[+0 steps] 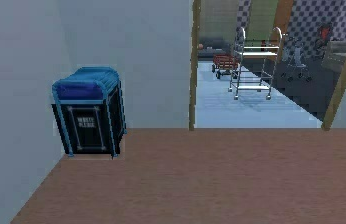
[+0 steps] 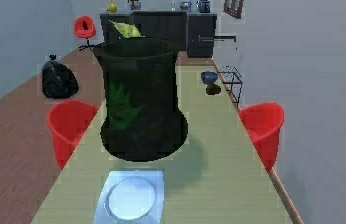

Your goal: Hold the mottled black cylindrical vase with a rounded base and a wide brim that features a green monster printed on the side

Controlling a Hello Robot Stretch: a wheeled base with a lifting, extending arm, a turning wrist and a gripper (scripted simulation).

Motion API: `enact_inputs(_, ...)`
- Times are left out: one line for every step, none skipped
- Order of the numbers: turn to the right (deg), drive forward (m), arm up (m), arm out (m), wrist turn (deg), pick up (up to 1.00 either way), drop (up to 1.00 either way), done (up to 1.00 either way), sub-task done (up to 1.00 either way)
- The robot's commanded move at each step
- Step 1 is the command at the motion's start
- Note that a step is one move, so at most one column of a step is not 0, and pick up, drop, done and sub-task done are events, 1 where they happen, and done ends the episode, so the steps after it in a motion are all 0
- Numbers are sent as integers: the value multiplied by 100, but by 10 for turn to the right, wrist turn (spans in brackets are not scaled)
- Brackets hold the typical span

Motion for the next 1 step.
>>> enact_inputs(0, 0, 50, 0, 0, 0, 0, 0, 0)
